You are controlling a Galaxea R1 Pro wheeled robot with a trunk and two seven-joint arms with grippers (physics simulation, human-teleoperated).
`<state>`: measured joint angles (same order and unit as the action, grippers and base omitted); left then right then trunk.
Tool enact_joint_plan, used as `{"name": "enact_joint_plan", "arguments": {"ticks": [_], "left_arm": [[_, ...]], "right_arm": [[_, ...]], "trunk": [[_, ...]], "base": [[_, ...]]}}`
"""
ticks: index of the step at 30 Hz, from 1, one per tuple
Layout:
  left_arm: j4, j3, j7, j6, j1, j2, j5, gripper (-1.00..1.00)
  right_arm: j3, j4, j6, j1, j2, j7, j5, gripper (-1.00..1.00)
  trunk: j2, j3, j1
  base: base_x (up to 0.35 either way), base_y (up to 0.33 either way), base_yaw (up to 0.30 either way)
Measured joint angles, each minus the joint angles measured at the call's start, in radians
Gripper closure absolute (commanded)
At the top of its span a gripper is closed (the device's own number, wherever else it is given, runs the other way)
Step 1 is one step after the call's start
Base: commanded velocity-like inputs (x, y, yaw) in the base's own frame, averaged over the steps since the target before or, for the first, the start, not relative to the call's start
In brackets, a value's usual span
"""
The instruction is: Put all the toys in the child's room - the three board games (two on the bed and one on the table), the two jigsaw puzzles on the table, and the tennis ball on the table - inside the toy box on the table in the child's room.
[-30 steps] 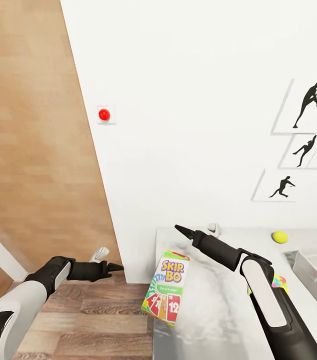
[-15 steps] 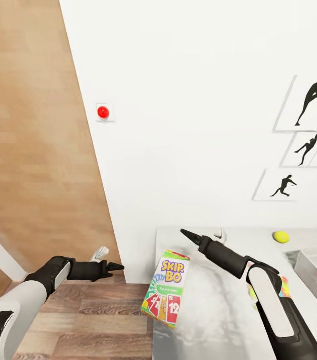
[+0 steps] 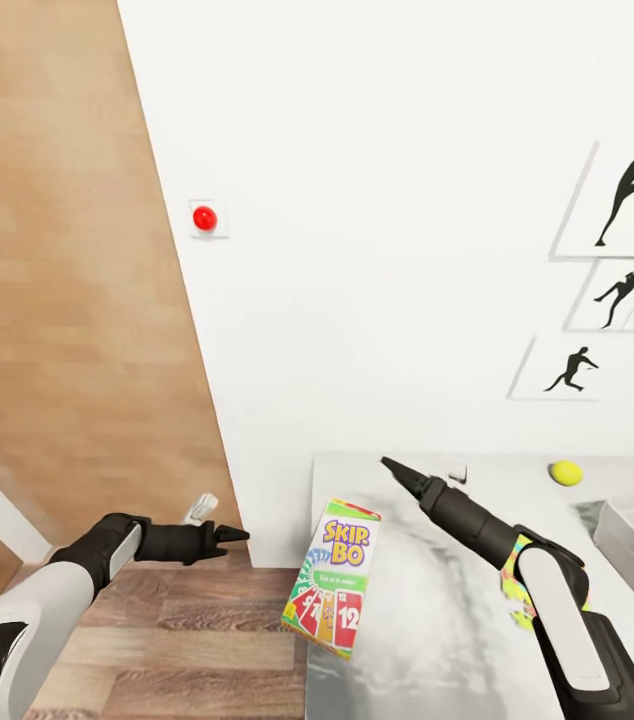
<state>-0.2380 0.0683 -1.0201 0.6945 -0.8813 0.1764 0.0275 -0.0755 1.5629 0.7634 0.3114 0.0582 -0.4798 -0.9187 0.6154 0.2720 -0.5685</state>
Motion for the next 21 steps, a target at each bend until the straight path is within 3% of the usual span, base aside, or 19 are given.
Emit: {"name": "enact_joint_plan", "arguments": {"ticks": [9, 14, 18, 21], "left_arm": [[-0.001, 0.002, -0.153, -0.001, 0.0, 0.001, -0.002, -1.0], [-0.001, 0.002, -0.183, -0.002, 0.0, 0.001, -0.001, -1.0], [-0.001, 0.001, -0.192, -0.001, 0.0, 0.002, 0.0, -1.0], [-0.001, 0.0, -0.194, -0.002, 0.0, 0.002, 0.0, -1.0]], "right_arm": [[-0.022, -0.001, 0.006, -0.011, 0.0, -0.045, 0.0, -1.0], [-0.023, 0.0, 0.01, -0.012, 0.001, -0.117, 0.0, -1.0], [-0.024, -0.001, 0.008, -0.013, 0.001, -0.214, 0.005, -1.0], [-0.026, -0.003, 0.007, -0.013, 0.002, -0.242, 0.008, -1.0]], "trunk": [[0.063, 0.028, -0.035], [0.098, 0.044, -0.054], [0.099, 0.044, -0.054], [0.099, 0.044, -0.054]], "base": [[0.0, 0.0, 0.0], [0.0, 0.0, 0.0], [0.0, 0.0, 0.0], [0.0, 0.0, 0.0]]}}
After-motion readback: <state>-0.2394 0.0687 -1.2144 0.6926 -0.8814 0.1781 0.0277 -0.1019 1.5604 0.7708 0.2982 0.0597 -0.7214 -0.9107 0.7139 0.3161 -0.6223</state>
